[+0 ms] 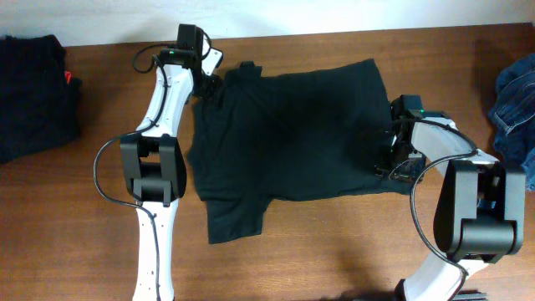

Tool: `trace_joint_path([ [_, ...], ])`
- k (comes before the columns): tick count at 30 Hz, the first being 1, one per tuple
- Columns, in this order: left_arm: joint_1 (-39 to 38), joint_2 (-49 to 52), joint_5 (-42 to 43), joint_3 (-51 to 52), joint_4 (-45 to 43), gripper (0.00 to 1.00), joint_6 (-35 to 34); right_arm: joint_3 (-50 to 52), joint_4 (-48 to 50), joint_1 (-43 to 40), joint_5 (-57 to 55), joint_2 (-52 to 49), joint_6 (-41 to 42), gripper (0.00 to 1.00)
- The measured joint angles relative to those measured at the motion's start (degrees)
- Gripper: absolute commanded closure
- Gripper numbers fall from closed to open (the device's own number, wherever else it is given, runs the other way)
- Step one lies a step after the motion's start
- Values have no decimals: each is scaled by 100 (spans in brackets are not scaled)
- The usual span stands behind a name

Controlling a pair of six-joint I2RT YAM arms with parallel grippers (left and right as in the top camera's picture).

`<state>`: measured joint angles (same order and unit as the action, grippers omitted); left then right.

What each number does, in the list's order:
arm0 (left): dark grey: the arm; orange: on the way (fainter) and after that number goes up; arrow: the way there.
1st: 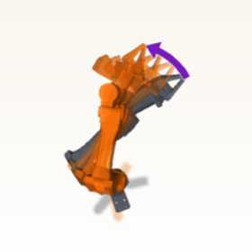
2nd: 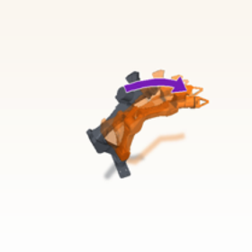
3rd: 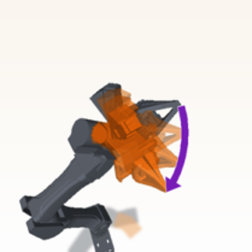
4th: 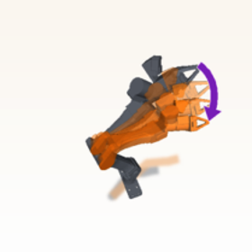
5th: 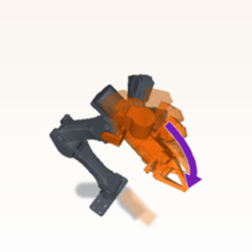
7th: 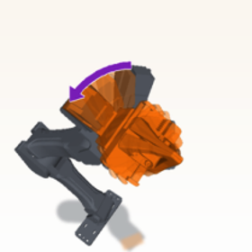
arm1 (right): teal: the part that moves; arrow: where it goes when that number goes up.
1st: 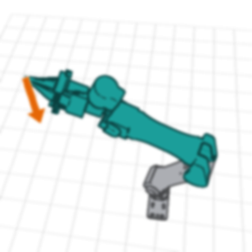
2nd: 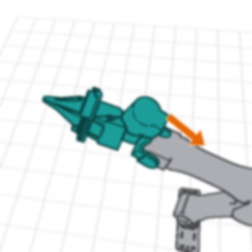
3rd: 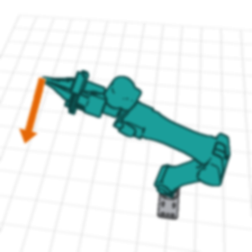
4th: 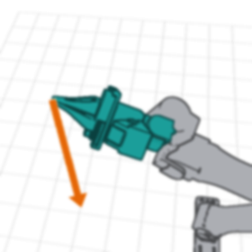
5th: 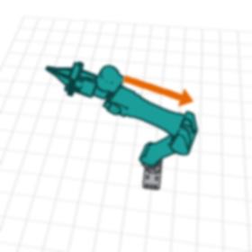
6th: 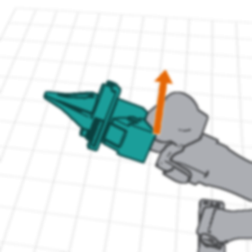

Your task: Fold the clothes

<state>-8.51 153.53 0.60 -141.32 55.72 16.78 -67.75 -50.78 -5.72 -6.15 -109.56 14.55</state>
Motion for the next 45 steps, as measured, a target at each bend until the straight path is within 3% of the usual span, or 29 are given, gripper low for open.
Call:
trace_joint_path([
  [12, 155, 11, -1314, -24, -243, 23, -295, 0, 0, 0, -2, 0, 0, 38],
  [23, 568, 13, -1438, -24, -243, 21, -678, 0, 11, 0, 2, 0, 0, 38],
  [31, 640, 140, -1478, -435, -92, 21, -1397, 0, 15, 0, 4, 0, 4, 38],
  [38, 662, 190, -765, -1325, 52, 30, -1580, 4, 50, -20, 0, 9, -2, 34],
  [45, 468, 197, 142, -1405, 61, 32, -1283, 4, 52, -20, 2, 11, -4, 33],
])
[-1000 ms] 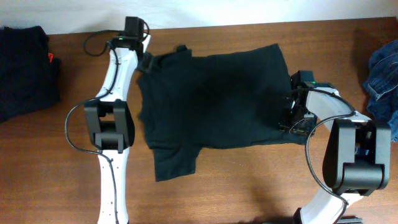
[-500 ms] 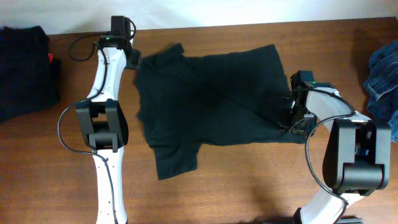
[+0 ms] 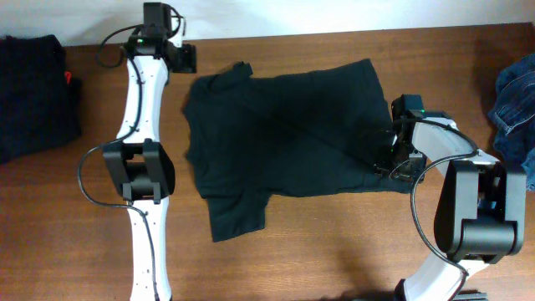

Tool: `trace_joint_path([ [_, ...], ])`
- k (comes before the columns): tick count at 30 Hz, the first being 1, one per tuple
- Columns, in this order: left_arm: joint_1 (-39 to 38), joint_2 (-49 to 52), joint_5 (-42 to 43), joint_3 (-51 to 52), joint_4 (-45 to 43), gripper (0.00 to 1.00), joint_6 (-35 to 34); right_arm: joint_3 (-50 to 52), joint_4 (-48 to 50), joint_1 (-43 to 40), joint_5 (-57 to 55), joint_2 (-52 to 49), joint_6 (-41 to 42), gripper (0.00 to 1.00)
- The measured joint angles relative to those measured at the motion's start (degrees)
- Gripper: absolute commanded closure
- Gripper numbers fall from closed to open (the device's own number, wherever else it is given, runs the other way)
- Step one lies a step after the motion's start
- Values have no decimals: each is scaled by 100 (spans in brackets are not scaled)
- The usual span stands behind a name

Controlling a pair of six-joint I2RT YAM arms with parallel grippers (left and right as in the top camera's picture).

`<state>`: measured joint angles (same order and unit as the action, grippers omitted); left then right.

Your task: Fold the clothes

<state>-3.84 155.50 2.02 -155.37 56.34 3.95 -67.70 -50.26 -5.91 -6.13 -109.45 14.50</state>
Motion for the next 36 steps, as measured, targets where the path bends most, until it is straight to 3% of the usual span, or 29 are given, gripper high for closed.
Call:
trace_joint_path([
  [10, -411, 55, 74, 0, -15, 33, 492, 0, 0, 0, -2, 0, 2, 33],
  [30, -372, 546, -339, 0, -63, 33, 686, 0, 0, -2, 0, 0, 2, 33],
  [36, -372, 658, -944, 0, -348, 33, 562, 0, 4, -2, -2, 0, 0, 33],
])
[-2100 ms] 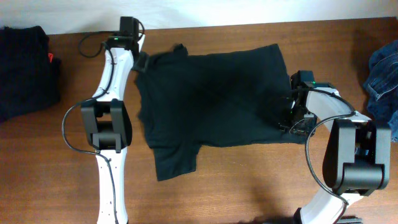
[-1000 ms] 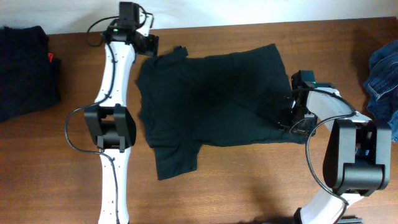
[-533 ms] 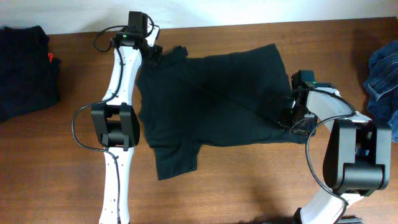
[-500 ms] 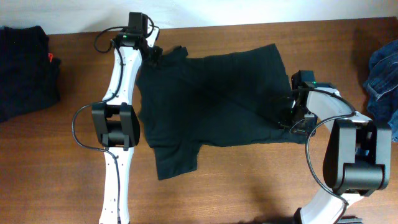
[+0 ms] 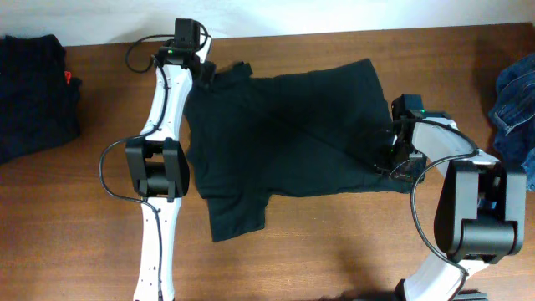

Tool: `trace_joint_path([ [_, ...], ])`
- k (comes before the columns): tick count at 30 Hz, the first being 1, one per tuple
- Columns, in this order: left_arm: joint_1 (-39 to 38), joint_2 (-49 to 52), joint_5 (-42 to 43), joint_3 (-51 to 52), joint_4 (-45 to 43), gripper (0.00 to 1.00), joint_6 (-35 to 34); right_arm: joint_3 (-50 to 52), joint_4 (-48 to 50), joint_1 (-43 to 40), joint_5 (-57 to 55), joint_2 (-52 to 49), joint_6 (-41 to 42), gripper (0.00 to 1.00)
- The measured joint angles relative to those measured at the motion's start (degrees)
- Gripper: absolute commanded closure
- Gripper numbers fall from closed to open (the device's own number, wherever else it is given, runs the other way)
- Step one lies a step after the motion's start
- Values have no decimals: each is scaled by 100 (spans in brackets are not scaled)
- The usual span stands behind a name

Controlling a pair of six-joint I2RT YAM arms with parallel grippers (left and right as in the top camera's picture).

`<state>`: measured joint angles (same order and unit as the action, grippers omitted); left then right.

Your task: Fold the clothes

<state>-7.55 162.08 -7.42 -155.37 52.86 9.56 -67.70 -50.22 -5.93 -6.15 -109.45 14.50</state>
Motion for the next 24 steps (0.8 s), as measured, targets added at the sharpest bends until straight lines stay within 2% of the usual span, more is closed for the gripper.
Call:
trace_joint_path([
  [6, 24, 59, -470, -13, -245, 33, -334, 0, 11, 0, 4, 0, 2, 33],
  [10, 164, 157, -619, -249, -98, 33, -597, 0, 11, 0, 4, 0, 2, 33],
  [13, 299, 247, -608, -518, 162, 38, -710, 0, 11, 0, 4, 0, 4, 33],
  [17, 446, 262, -343, -1137, 601, 41, -791, 0, 11, 0, 2, 0, 2, 33],
  [20, 413, 262, -33, -1744, 785, 38, -761, 0, 11, 0, 2, 0, 4, 33],
  [24, 170, 262, 577, -2354, 1062, 34, -238, 0, 11, 0, 2, 0, 4, 33],
])
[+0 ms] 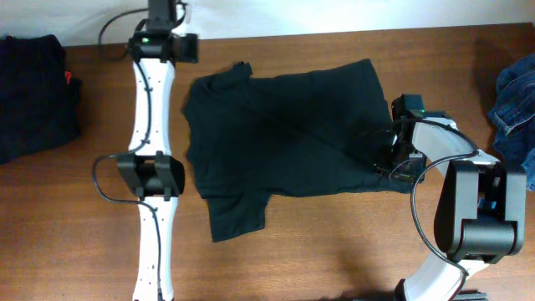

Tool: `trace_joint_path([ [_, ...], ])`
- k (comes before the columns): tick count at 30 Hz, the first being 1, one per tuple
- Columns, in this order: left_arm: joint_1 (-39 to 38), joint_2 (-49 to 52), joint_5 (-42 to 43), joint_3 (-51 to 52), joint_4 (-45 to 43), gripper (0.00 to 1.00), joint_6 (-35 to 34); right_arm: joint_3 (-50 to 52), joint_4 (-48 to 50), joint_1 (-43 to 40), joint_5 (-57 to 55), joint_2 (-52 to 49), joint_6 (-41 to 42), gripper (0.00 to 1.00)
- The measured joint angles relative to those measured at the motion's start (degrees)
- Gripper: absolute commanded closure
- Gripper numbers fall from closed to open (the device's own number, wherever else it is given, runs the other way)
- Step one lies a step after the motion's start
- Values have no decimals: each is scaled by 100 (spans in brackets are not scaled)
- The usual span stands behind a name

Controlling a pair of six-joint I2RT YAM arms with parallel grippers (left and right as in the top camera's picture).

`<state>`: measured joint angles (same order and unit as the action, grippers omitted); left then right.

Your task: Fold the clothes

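Observation:
A black T-shirt (284,134) lies spread flat on the brown table (334,251), one sleeve (238,219) pointing toward the near edge and another (224,79) at the far left. My left gripper (187,48) is at the table's far edge, just left of the shirt and off the cloth; its jaws are too small to read. My right gripper (389,155) rests at the shirt's right hem, fingers hidden against the dark cloth.
A dark pile of clothes (33,92) lies at the left edge of the table. Blue denim (514,100) lies at the right edge. The white wall runs along the far side behind the left arm.
My left gripper was over the shirt's far left sleeve and is now further left and back, off the cloth. The shirt and the right arm have not moved.
At first my left gripper was on the shirt's far left corner, where the cloth was bunched. Then it stood off the shirt to the left, with that corner spread wider. Then it was back at the sleeve, and now it is off again. The right gripper stayed at the hem.

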<state>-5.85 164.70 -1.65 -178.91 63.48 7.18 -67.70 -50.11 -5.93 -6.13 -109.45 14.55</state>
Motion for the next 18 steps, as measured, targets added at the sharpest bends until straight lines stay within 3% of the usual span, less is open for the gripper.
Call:
trace_joint_path([
  [5, -492, -2, 404, 11, 393, 22, 1134, 0, 0, 0, 0, 0, -2, 33],
  [8, -726, -2, 527, 133, 476, 20, 1628, 0, 0, 0, 0, 0, 0, 33],
  [18, -776, 0, 597, 520, 354, 20, 2203, 0, 0, 0, 2, 0, -2, 33],
])
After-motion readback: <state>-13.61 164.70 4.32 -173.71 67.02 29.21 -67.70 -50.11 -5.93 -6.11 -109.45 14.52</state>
